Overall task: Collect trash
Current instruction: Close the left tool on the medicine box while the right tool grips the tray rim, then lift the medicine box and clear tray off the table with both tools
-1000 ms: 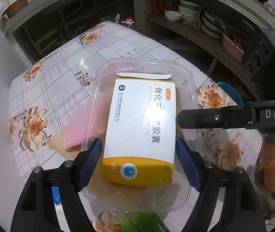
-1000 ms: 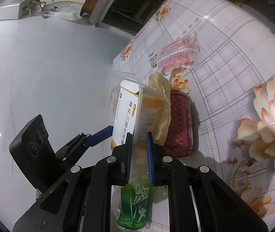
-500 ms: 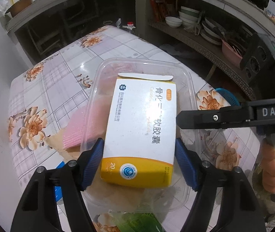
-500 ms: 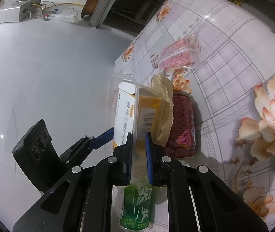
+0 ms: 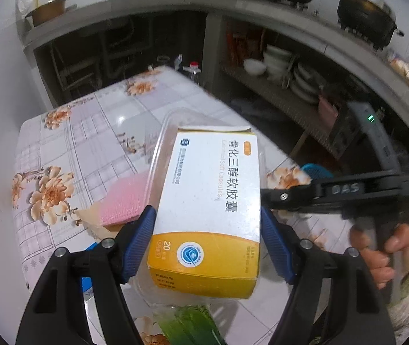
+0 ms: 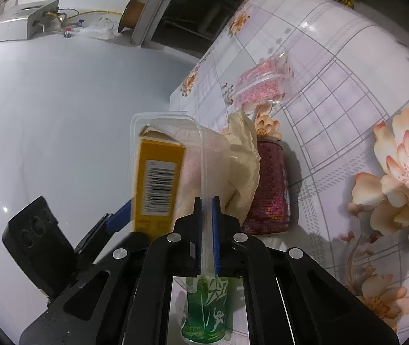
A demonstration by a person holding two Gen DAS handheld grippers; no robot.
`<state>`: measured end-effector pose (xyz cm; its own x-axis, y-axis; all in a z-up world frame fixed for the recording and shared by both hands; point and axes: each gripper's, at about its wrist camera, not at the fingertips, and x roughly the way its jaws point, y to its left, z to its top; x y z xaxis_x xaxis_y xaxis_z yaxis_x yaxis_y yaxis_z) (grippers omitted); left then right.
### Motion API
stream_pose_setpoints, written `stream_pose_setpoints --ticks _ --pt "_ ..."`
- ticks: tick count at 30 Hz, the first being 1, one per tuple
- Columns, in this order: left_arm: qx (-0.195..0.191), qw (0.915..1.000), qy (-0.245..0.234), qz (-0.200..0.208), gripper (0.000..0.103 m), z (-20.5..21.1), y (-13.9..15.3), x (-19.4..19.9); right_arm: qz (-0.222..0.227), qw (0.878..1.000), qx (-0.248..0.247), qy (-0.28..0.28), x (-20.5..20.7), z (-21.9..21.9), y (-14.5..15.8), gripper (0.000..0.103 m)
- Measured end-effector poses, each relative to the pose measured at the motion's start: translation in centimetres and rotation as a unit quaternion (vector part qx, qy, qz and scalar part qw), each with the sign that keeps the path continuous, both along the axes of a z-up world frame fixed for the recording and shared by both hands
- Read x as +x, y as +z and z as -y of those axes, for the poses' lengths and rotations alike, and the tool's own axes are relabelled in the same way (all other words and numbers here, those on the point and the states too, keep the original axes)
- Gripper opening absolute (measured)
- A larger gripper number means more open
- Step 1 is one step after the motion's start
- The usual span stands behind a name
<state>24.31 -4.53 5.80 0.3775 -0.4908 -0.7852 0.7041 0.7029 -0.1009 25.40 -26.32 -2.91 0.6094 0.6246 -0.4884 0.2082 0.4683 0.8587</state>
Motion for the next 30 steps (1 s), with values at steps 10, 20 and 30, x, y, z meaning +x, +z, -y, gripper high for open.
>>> stream_pose_setpoints --ticks 10,20,30 --pt "-0.060 0.9978 0.017 0.026 0.070 -2.1 3.3 -0.9 0.002 1.000 0.003 -0.011 -0.2 0.5 0.4 0.004" --pt "-0.108 0.9936 0.029 0.021 0.037 -3.6 4.6 -1.0 0.007 1.000 0.005 -0.017 -0.4 0.8 0.7 0.004" --pt "-0.121 0.9917 0.026 -0.034 0.029 -4.1 3.7 -0.6 0.012 1.000 0.005 -0.026 -1.1 1.6 1.0 0.004"
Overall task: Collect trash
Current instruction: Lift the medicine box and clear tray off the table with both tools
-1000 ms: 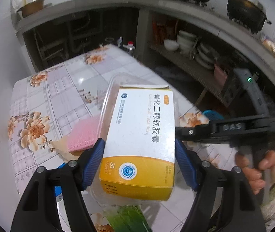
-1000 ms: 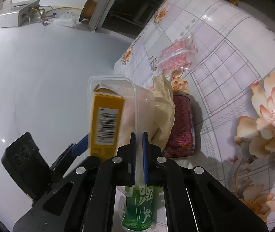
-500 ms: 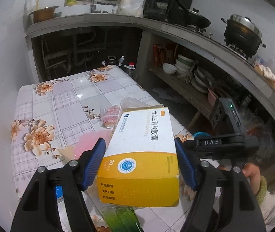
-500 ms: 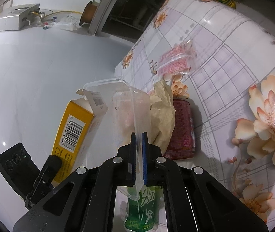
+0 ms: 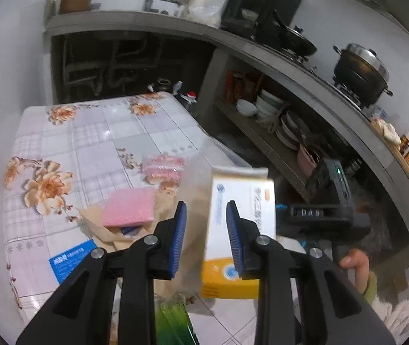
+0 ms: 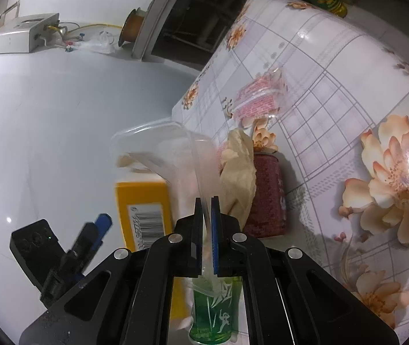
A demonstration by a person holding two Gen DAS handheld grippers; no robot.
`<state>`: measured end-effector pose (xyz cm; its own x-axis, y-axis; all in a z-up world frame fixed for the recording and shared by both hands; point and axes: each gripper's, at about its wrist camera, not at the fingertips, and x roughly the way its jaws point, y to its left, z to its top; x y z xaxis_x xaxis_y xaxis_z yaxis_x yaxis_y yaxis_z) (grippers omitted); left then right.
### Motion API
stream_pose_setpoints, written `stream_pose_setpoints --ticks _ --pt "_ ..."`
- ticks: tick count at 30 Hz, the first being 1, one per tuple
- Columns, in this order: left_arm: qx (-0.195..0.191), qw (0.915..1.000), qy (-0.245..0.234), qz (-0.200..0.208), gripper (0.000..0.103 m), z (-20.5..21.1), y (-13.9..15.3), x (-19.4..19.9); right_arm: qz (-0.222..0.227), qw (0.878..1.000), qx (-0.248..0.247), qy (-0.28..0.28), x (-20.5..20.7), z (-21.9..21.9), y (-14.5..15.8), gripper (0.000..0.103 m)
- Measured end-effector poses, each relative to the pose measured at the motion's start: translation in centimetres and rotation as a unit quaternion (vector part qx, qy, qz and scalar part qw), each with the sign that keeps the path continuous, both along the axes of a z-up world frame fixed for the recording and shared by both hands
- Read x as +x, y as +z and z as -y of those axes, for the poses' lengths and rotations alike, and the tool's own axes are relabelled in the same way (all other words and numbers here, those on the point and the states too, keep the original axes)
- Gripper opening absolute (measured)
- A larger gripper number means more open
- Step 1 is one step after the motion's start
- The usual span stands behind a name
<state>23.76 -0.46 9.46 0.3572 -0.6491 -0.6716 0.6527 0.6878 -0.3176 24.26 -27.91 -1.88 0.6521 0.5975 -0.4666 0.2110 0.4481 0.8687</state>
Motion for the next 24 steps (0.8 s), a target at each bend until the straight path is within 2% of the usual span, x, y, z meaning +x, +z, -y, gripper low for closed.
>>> stream_pose_setpoints --ticks 1,4,8,13,16,24 --pt "0.002 0.9999 -0.011 -0.004 0.033 0.2 -0.3 -0.2 0.000 1.000 -0.002 -0.001 0.0 0.0 0.1 0.004" --pt "0.013 0.9994 -0.031 -0.011 0.060 1.0 -1.4 -1.0 0.010 1.000 -0.012 0.000 -0.2 -0.3 0.7 0.004" --pt "0.021 0.9984 -0.052 -0.003 0.076 2.2 -2.4 -2.1 0.035 0.998 -0.050 0.004 -0.8 -0.7 2.5 0.004" --pt "0.013 0.9976 -0.068 -0.005 0.082 3.0 -2.6 -3.1 0.055 0.995 -0.083 0.006 -2.1 -0.8 4.2 0.004" --pt "-0.004 0.9969 -0.077 -0.012 0.083 3.2 -2.3 -3.9 0.069 0.994 -0.084 0.012 -3.5 -0.9 5.1 0.004" --pt "-0.052 0.9933 -0.100 -0.023 0.085 5.2 -2.2 -9.1 0.088 0.991 -0.101 -0.007 -10.1 0.0 6.1 0.004"
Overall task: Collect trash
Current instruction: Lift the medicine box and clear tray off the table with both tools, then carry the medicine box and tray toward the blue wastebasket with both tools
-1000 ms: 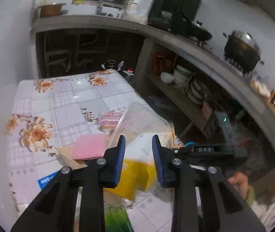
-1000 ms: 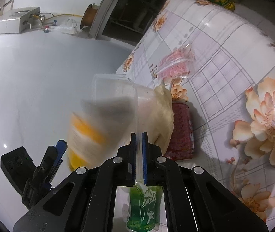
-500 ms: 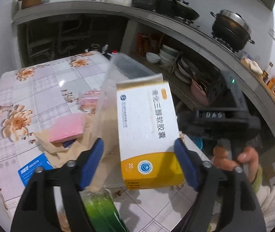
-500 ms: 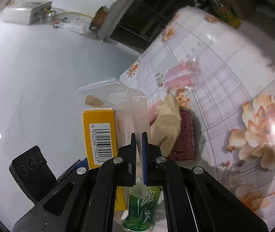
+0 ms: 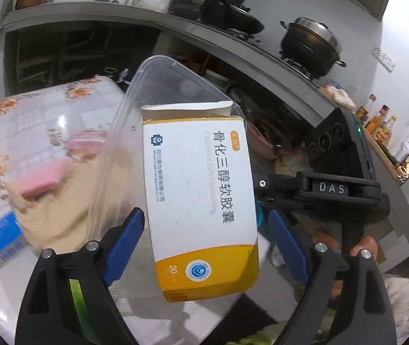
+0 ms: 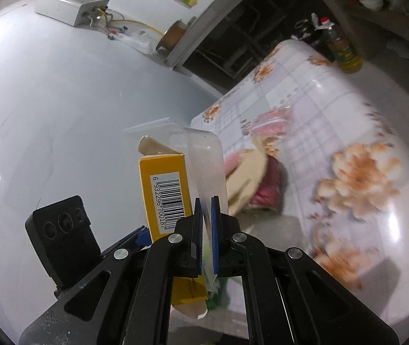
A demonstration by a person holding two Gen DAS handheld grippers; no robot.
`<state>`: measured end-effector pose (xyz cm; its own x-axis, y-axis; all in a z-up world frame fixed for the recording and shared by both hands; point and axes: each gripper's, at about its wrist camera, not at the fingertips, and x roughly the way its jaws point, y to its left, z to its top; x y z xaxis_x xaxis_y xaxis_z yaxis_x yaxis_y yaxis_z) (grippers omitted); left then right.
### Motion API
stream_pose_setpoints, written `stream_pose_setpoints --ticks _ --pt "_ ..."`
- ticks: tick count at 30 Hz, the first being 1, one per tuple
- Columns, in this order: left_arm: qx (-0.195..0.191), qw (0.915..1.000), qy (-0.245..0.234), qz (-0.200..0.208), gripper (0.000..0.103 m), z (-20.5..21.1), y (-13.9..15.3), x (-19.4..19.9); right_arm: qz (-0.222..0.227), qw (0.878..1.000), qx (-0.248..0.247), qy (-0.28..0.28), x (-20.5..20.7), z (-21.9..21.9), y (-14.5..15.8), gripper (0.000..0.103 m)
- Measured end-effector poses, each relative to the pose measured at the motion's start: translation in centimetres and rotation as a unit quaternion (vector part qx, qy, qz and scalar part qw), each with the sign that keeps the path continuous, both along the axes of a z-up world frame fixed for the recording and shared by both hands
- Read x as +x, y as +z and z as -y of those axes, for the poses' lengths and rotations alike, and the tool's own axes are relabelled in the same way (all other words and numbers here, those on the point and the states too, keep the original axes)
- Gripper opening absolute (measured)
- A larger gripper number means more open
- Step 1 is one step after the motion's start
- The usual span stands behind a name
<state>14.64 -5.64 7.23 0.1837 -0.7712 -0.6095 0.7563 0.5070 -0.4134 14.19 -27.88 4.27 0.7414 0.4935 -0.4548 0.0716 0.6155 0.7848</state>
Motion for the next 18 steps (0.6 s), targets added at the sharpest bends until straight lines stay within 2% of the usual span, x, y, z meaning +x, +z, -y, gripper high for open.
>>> stream_pose_setpoints --ticks 2,5,7,10,14,18 --pt "-0.007 1.0000 -0.004 0.003 0.085 0.7 -0.4 -1.5 -0.008 1.000 0.003 -0.009 -1.5 0.6 -0.6 0.004" --pt "0.002 0.9999 -0.015 -0.005 0.085 2.3 -2.2 -3.6 -0.030 0.999 -0.004 -0.026 -4.2 1.3 -1.8 0.004" --pt "0.016 0.9991 -0.024 -0.029 0.085 3.4 -4.1 -4.5 -0.046 0.998 -0.017 -0.039 -5.6 1.5 -2.6 0.004" --pt "0.036 0.9964 -0.035 -0.069 0.085 4.8 -6.9 -5.3 -0.076 0.996 -0.012 -0.053 -7.5 2.2 -4.6 0.004" --pt "0.066 0.9930 -0.042 -0.088 0.071 6.2 -9.5 -6.1 -0.102 0.992 0.014 -0.067 -8.8 3.0 -7.3 0.005" --pt "0.073 0.9917 -0.036 -0.100 0.070 6.3 -10.7 -5.7 -0.111 0.990 0.032 -0.076 -10.0 3.4 -8.9 0.005"
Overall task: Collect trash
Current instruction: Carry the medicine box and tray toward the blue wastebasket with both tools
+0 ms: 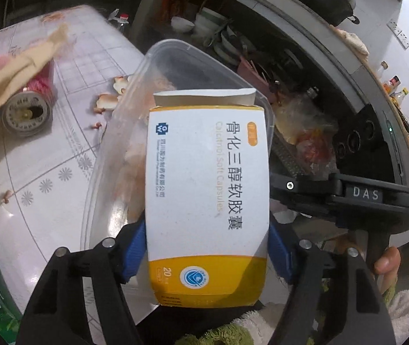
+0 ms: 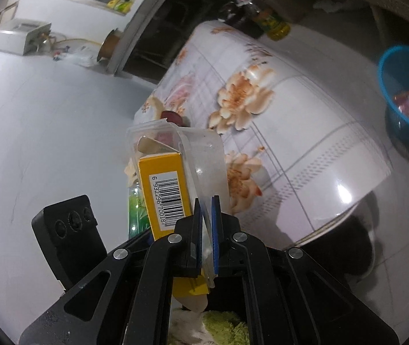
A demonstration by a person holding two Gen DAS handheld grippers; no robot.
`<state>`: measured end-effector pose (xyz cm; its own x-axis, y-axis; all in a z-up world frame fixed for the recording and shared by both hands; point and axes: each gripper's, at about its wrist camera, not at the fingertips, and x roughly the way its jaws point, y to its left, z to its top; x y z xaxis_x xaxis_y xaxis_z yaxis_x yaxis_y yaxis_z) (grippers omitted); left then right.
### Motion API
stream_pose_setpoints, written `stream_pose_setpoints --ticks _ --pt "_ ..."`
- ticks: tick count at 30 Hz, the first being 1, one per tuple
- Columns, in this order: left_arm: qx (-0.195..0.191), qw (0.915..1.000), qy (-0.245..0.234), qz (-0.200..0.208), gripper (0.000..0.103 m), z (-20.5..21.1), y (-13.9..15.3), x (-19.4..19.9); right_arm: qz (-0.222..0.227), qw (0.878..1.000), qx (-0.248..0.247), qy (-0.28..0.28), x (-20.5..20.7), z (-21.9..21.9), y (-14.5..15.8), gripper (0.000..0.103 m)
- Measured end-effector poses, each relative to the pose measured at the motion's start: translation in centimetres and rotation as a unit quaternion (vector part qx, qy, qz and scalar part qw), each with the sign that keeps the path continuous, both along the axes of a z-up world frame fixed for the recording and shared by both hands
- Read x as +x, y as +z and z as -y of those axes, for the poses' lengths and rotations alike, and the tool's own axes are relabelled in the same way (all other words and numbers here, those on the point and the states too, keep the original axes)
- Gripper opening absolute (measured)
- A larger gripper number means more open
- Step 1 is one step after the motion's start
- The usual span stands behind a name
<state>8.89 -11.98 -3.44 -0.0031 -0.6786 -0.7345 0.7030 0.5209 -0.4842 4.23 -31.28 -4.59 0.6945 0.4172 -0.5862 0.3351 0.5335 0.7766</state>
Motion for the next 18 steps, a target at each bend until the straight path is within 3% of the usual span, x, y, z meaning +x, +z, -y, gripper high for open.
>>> stream_pose_setpoints --ticks 7,18 --pt "-0.004 0.9999 0.007 0.008 0.069 -0.5 0.3 -0.5 -0.007 1.000 0.020 -0.012 -0.4 0.9 -1.4 0.004" --pt "-0.040 0.9991 0.005 0.014 0.069 -0.8 3.2 -0.8 -0.001 0.998 0.047 -0.039 -0.6 1.9 -1.9 0.004"
